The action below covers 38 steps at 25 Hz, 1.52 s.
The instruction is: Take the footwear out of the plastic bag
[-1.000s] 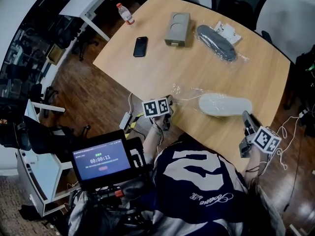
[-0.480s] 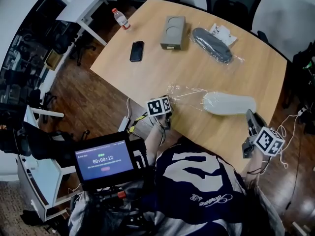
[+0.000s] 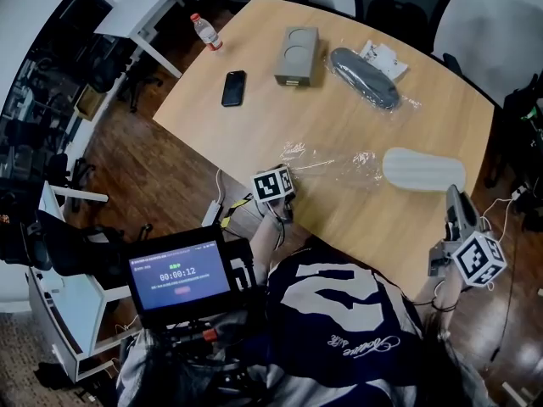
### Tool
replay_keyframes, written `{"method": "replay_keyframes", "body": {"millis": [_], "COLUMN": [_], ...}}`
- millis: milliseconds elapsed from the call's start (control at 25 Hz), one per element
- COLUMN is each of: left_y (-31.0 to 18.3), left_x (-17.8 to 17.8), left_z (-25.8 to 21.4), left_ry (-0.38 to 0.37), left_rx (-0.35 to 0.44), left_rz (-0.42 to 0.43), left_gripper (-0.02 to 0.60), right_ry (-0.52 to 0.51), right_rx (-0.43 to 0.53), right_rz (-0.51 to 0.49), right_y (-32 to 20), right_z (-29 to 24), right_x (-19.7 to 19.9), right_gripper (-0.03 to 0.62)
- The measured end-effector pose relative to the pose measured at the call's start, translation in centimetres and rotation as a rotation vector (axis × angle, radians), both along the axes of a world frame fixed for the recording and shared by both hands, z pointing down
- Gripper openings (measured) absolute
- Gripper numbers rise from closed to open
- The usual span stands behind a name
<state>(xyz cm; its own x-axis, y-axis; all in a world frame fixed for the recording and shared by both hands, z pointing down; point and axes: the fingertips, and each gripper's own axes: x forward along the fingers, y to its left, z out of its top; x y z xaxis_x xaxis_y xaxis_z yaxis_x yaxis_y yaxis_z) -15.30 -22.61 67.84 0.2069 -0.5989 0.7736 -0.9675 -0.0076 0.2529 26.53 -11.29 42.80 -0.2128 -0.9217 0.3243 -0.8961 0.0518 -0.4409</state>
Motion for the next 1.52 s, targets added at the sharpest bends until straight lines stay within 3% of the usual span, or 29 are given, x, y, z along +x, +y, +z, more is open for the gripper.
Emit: {"method": "replay_keyframes", "body": {"millis": [120,320,480,600,720,760,1040,1240,1400,1520], "left_y": [-0.1,0.0,-0.1,0.0,0.1,0.2,0.0,-0.3,0.3,1.0], "left_x": [0.0,0.0,0.3,1.1,1.7,1.9,2.0,0.3,-1.1,-1.5], "left_z": [0.0,0.0,0.1,0.1,-0.1,-0.2,-1.2,-2.9,-4.6,-6.1], "left_ry": [0.007,0.01,0.016,0.033,0.066,0.077,0.081,0.079,0.104,0.108], "left_rx": [0.0,0.002,0.003,0.007,0.014,0.016,0.055,0.098,0.131,0.166], "left_rz": [-0.015,-0.041,-0.033,-0.022,-0.019,-0.018,-0.004,-0.034,-0.061,-0.052], "left_gripper": [0.005,0.005,0.005,0.005,0.005,0.005,0.008,0.11,0.112,0.112], "right_ry": [-0.094,-0.368,-0.527,-0.591,-0.57,-0.564,-0.41,-0.252,-0.25,-0.095], "right_rx": [0.087,0.184,0.15,0.056,-0.187,-0.223,-0.363,-0.454,-0.486,-0.518], "right_rz": [-0.04,-0.163,-0.242,-0.241,-0.072,-0.051,0.001,0.023,0.021,-0.009], "right_y": [-1.3,-4.4,-6.8,-8.0,-7.2,-7.1,-5.6,-4.8,-4.6,-4.1], "right_z": [-2.0,-3.7,-1.2,3.4,10.7,12.2,19.5,22.8,23.4,22.9], "right_x": [-2.4,-8.3,-12.9,-14.9,-13.8,-13.7,-12.1,-11.0,-10.4,-10.0], "right_gripper": [0.058,0.058,0.058,0.058,0.059,0.058,0.064,0.081,0.092,0.133]}}
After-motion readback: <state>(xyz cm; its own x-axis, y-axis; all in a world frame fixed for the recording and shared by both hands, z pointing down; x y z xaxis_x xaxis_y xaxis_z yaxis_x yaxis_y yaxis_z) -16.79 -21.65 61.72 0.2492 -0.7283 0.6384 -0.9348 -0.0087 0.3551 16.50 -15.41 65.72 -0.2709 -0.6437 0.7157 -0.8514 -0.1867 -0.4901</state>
